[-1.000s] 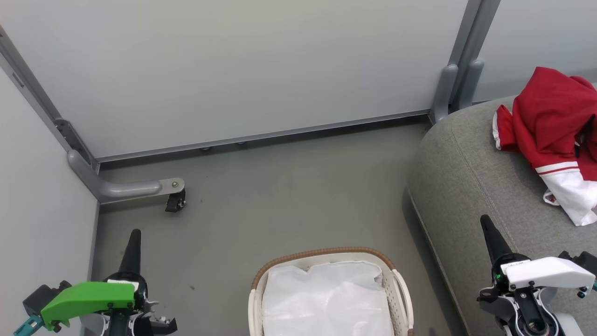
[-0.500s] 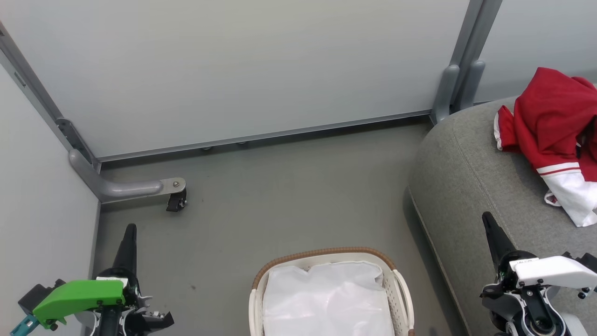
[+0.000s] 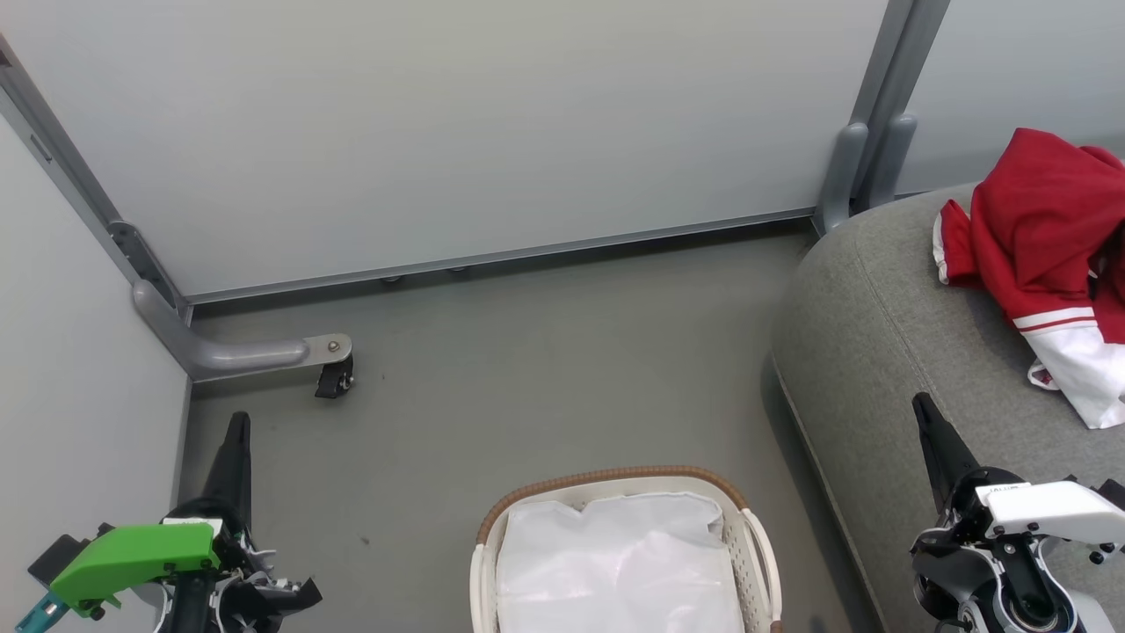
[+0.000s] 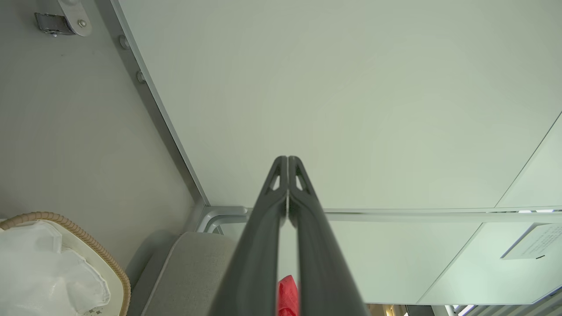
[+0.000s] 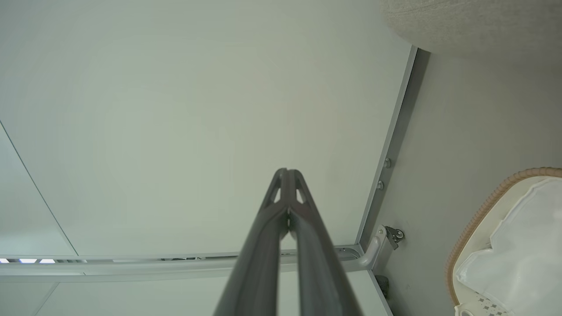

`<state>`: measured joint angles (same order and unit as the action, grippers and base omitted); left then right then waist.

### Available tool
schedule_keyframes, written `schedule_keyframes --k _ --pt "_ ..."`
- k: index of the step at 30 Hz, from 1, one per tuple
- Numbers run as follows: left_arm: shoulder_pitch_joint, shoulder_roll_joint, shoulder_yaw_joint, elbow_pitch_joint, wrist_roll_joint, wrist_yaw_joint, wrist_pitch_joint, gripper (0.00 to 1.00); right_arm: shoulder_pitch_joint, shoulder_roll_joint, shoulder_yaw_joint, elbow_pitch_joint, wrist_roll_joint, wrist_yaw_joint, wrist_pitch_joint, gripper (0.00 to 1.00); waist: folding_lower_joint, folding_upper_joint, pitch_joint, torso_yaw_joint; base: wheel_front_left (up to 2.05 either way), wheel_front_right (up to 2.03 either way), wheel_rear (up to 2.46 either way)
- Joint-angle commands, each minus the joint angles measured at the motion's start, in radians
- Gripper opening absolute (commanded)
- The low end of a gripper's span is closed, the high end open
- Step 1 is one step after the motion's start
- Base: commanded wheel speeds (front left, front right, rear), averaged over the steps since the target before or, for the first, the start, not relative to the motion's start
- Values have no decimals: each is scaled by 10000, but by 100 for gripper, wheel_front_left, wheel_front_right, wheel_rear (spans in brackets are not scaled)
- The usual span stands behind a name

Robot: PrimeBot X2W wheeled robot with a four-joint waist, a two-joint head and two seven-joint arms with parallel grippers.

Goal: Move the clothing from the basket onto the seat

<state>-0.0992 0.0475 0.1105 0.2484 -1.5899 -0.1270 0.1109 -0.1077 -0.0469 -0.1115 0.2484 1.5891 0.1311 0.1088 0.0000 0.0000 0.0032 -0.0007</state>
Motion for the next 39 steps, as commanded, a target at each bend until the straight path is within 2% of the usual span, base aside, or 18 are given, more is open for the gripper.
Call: schedule_keyframes --k 1,39 --pt "-163 55 65 -49 -208 -63 38 0 -8 -61 -41 -62 192 -7 74 0 0 0 0 3 0 0 0" --pt "-151 52 72 -47 -238 -69 77 0 -5 -60 -44 -66 255 -7 77 0 0 0 -1 7 0 0 0"
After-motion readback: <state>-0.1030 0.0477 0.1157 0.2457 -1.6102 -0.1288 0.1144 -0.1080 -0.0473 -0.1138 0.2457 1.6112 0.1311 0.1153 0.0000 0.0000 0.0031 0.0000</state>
